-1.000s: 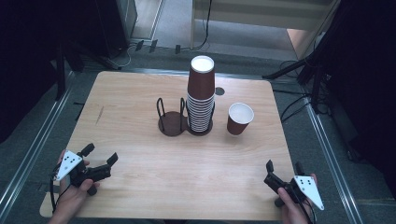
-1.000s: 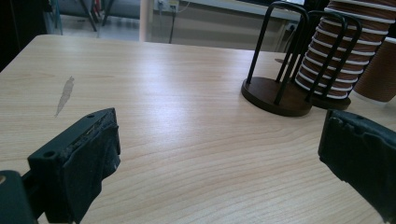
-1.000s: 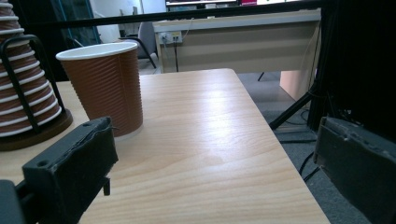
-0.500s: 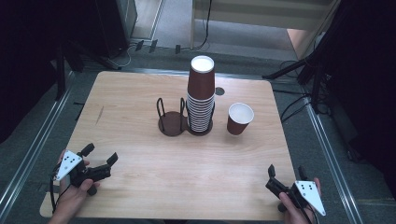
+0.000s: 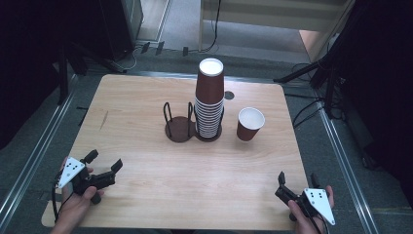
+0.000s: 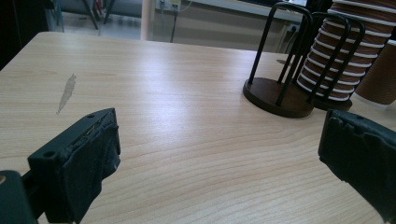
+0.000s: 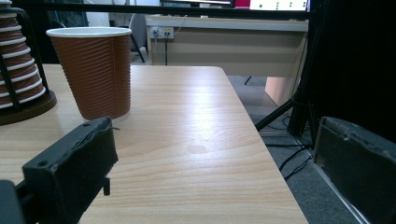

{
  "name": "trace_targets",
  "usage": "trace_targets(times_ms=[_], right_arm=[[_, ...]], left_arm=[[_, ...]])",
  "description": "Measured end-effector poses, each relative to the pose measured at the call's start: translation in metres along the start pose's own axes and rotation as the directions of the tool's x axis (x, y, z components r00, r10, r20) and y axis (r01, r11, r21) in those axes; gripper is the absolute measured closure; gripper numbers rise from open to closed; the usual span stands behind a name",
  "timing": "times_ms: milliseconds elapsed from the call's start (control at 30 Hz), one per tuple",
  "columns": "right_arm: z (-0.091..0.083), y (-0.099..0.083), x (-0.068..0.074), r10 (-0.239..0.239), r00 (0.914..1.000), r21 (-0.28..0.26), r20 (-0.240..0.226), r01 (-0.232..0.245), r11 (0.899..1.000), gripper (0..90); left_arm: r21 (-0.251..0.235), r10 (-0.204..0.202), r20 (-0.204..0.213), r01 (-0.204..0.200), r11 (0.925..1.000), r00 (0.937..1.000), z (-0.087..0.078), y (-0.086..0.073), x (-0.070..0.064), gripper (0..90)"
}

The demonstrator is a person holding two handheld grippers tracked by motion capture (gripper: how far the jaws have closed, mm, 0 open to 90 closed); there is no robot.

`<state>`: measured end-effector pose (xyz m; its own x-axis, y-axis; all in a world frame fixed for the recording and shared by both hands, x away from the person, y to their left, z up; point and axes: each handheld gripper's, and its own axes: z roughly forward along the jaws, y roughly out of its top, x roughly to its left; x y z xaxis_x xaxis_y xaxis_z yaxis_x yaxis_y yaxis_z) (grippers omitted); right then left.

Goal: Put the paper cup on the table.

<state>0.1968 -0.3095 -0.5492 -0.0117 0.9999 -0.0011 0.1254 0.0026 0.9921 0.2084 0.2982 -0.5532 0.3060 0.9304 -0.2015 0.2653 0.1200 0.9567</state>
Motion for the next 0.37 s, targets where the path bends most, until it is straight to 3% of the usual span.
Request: trace_targets(times_ms=[133, 367], right_arm=[[0.0, 0.0, -0.002, 0.024, 0.9997, -0.001, 0.001, -0.024, 1.0, 0.0], [0.0, 0.0, -0.0008, 0.014, 0.9999, 0.0, 0.006, -0.014, 1.0, 0.0]], left_arm=[[0.002, 0.0, 0.002, 0.0, 1.0, 1.0, 0.0002, 0.0001, 0.0001, 0.0], [0.009, 0.001, 0.004, -0.001, 1.0, 1.0, 0.001, 0.0005, 0.0004, 0.0]])
